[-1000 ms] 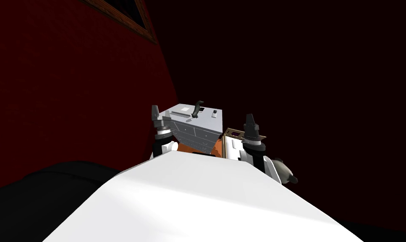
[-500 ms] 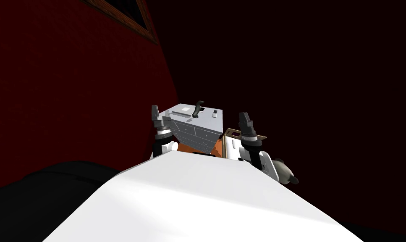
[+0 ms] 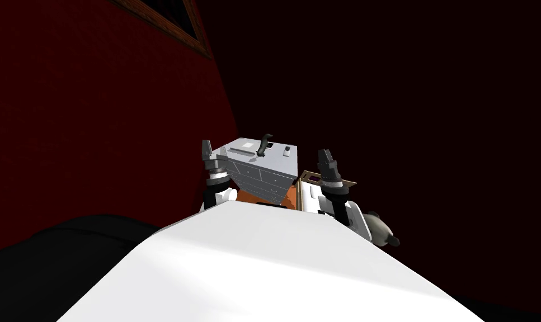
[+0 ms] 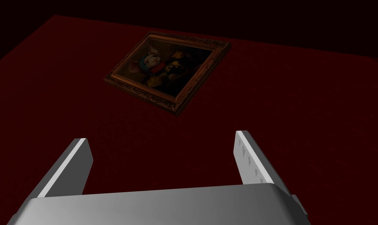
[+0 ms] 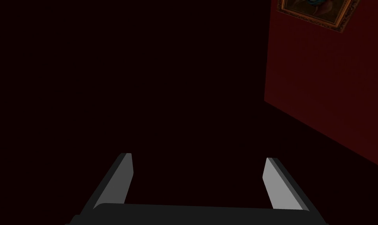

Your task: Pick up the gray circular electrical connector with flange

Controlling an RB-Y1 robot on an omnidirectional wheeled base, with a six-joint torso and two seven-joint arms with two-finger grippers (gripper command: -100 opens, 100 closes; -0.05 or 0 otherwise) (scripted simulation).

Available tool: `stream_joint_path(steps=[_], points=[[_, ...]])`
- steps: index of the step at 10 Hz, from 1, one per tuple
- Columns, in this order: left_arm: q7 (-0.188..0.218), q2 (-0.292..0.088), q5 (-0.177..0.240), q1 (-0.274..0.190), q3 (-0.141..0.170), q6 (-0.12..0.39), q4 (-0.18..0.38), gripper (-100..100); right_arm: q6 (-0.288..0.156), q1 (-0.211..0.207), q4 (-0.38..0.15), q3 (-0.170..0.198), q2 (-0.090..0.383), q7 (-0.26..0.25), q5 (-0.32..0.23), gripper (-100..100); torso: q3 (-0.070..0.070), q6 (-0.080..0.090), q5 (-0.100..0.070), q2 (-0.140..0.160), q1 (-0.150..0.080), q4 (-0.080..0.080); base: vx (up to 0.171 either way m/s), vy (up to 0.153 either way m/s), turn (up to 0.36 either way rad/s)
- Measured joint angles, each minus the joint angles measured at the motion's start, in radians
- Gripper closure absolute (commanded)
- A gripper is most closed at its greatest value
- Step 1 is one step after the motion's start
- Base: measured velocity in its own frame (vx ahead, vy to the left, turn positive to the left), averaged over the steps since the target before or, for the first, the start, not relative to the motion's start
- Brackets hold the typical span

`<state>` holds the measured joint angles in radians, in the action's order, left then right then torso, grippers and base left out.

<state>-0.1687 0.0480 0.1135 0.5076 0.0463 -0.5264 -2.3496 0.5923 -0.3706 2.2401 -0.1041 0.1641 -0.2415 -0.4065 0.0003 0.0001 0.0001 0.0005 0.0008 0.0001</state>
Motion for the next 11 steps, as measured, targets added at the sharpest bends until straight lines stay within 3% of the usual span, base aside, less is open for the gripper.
stream_joint_path(steps=[3, 6, 11], points=[[0.0, 0.0, 0.0, 0.0, 0.0, 0.0, 0.0, 0, 0.0, 0.0, 0.0, 0.0, 0.0, 0.0, 0.0, -100, -0.001, 0.0, 0.0, -0.001, -0.001, 0.0, 0.001, -0.001, -0.004], [0.0, 0.0, 0.0, 0.0, 0.0, 0.0, 0.0, 0, -0.04, 0.048, -0.022, -0.001, 0.001, 0.028, 0.048, -100, -0.001, 0.0, 0.0, -0.001, -0.002, 0.0, -0.001, 0.001, 0.004], [0.0, 0.0, 0.0, 0.0, 0.0, 0.0, 0.0, 0, -0.046, 0.053, -0.023, -0.002, 0.002, 0.032, 0.052, -100, 0.0, 0.0, 0.0, -0.001, -0.001, 0.0, -0.002, 0.002, 0.005]])
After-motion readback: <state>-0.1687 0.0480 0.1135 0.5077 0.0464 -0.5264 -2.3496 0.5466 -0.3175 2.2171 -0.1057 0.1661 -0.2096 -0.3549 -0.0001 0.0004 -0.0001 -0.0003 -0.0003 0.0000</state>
